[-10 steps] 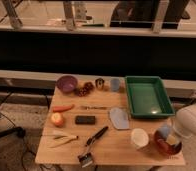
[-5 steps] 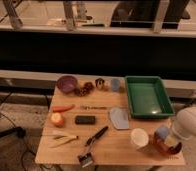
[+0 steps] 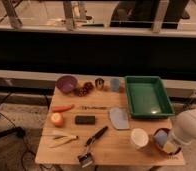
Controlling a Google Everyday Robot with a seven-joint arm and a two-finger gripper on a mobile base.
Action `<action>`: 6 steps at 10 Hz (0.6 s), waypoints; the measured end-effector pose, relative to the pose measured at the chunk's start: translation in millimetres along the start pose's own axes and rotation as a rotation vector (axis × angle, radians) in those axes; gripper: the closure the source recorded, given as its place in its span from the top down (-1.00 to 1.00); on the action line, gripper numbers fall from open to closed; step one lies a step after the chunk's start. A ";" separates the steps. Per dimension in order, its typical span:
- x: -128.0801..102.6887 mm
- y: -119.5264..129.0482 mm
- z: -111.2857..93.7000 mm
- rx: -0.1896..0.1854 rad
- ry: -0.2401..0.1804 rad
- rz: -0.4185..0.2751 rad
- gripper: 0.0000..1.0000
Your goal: Wipe red bowl with sponge
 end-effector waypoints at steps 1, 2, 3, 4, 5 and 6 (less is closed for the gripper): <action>2.3 4.1 -0.2 -0.013 0.009 0.000 -0.97; 5.4 7.0 -0.5 -0.024 0.023 0.002 -0.97; 9.2 7.8 0.2 -0.033 0.038 0.013 -0.97; 13.5 6.3 1.1 -0.037 0.051 0.028 -0.97; 19.4 2.3 0.9 -0.037 0.062 0.052 -0.97; 24.6 -1.1 1.1 -0.034 0.072 0.071 -0.97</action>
